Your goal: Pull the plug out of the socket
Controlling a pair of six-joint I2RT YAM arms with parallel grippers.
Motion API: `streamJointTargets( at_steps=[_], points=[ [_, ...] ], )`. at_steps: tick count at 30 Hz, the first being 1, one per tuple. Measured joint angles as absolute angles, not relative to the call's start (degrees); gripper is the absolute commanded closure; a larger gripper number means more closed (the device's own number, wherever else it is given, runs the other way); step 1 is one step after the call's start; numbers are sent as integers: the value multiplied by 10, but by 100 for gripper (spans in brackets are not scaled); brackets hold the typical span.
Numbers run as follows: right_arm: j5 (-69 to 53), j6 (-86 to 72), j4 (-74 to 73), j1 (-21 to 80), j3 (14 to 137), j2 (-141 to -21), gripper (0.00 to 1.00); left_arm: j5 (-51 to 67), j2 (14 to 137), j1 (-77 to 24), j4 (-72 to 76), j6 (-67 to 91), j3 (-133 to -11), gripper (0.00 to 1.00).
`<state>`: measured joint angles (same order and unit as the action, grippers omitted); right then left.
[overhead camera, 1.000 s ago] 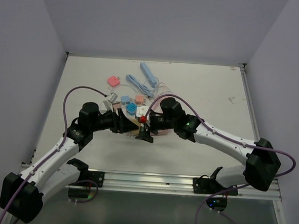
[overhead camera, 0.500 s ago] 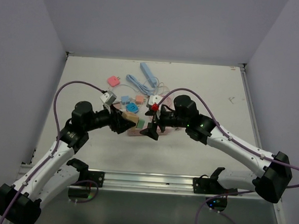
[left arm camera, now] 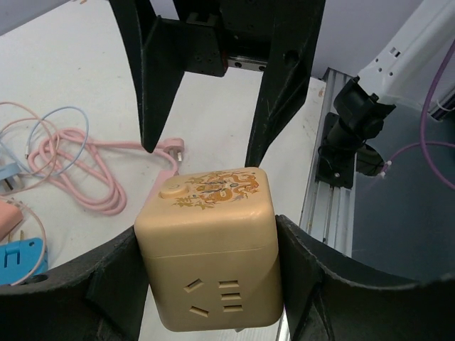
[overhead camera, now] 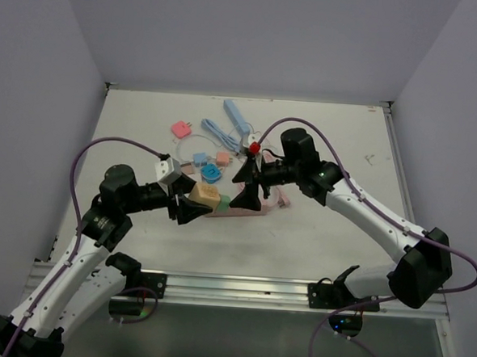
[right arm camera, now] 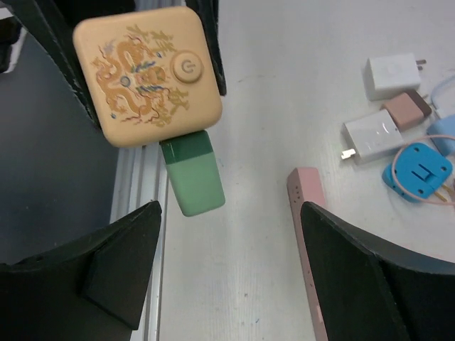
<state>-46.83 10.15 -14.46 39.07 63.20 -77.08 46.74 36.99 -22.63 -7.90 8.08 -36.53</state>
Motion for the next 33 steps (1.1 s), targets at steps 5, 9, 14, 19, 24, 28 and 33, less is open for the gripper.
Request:
streamJointTargets(
  at_steps=[5, 9, 14, 19, 24, 28, 33],
  points=[
    [-525, 130, -186, 397, 674, -794, 19, 498, 373, -226, -77, 74, -366, 100],
    [-536, 156, -210, 411, 684, -800, 19, 510, 390, -226, -68, 77, -370, 100],
    [-541, 178, -234, 421, 694, -812, 23, 521, 403, -226, -37, 85, -373, 100],
    [-550, 192, -253, 422, 715, -836, 36, 530, 403, -226, -14, 90, -373, 100],
    [-557, 199, -266, 430, 729, -848, 55, 537, 409, -226, -8, 90, -376, 100],
    [-571, 213, -286, 432, 741, -855, 83, 544, 412, -227, -11, 84, -382, 100],
    [-588, 265, -342, 432, 776, -882, 100, 544, 411, -229, -27, 72, -390, 100]
  ],
)
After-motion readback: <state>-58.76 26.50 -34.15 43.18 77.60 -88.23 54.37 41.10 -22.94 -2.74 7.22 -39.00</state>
